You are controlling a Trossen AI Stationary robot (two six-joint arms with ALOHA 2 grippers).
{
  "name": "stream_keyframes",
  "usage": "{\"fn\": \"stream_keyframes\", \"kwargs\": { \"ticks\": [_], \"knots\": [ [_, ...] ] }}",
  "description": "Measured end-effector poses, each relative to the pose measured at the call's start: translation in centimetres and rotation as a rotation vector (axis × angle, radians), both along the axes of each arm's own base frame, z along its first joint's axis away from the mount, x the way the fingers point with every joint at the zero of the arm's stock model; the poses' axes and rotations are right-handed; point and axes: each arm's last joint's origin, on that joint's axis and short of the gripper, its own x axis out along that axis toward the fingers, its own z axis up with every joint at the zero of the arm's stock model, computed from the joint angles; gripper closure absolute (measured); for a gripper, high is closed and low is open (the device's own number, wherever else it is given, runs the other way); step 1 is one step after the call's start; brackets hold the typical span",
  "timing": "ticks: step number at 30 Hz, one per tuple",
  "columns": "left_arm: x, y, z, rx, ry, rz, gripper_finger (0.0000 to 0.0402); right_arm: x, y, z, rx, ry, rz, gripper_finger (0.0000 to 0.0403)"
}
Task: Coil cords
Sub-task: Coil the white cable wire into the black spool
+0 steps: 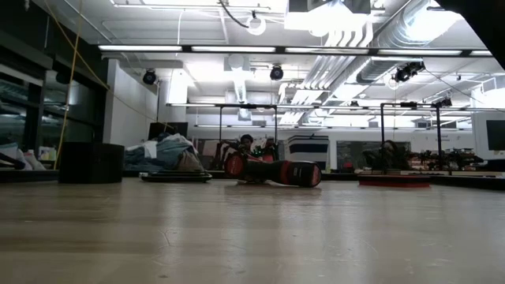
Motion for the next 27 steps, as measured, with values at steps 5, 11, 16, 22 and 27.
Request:
{"fn": "stream_keyframes", "kwargs": {
  "ticks": [5,11,16,22,27],
  "knots": [
    [1.2,0.1,0.5,0.044,-0.043,-0.073,0.0401,0.1,0.2,0.1,0.014,-0.009,0.011,0.0402],
    [1.4,0.1,1.0,0.076,-0.087,-0.093,0.0401,0.3,0.8,-0.2,0.029,0.003,0.026,0.0402],
    [1.4,0.0,1.5,0.092,-0.138,-0.143,0.0401,0.3,0.9,-0.2,0.031,0.008,0.027,0.0402],
    [1.3,-0.1,1.6,0.097,-0.155,-0.169,0.0401,0.3,0.9,-0.2,0.037,0.004,0.020,0.0401],
    [1.0,-0.2,1.6,0.124,-0.137,-0.149,0.0401,0.4,1.1,-0.2,0.095,-0.007,0.036,0.0371]
  ]
}}
